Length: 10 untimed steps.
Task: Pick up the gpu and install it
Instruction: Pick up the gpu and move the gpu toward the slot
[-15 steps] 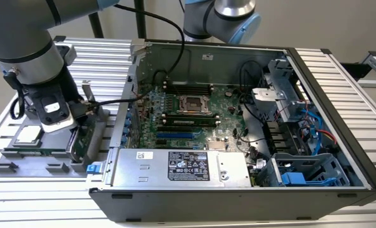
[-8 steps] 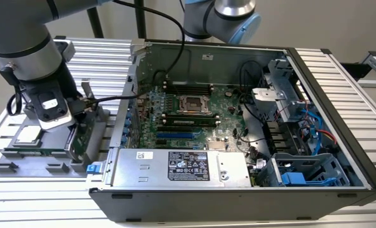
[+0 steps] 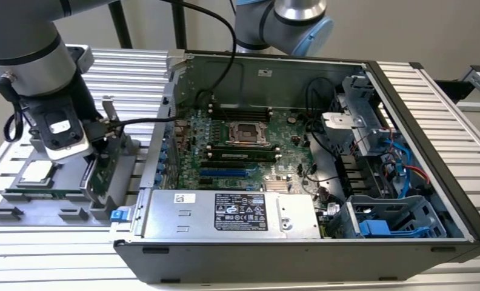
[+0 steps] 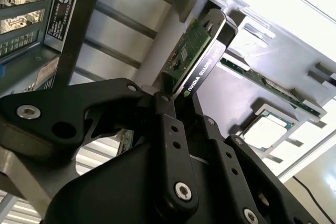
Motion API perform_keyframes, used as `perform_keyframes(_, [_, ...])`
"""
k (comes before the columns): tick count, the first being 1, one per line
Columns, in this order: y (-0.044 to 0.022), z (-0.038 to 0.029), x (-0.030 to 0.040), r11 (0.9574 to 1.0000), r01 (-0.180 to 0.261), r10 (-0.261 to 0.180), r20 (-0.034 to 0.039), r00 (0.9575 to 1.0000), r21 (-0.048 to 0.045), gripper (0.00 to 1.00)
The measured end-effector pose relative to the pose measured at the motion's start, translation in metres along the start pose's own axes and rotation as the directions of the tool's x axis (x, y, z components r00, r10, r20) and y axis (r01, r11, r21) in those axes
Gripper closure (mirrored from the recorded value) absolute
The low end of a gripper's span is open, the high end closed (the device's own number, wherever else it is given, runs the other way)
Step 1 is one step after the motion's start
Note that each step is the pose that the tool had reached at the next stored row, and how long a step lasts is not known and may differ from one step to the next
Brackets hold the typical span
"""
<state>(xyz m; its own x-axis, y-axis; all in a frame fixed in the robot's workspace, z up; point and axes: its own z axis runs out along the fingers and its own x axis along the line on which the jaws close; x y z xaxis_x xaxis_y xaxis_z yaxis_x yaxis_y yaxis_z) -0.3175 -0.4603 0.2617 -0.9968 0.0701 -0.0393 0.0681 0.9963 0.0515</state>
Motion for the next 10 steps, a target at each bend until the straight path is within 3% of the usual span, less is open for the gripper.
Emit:
perform_keyframes(6, [0.0003,-0.0069,-0.0003,1.0,0.0,0.0,0.0001,1.0,0.0,1.0])
perform_keyframes(10, [0.0004,-0.0076,-0.0003,1.0,0.0,0.0,0.0001,1.0,-0.0001,1.0])
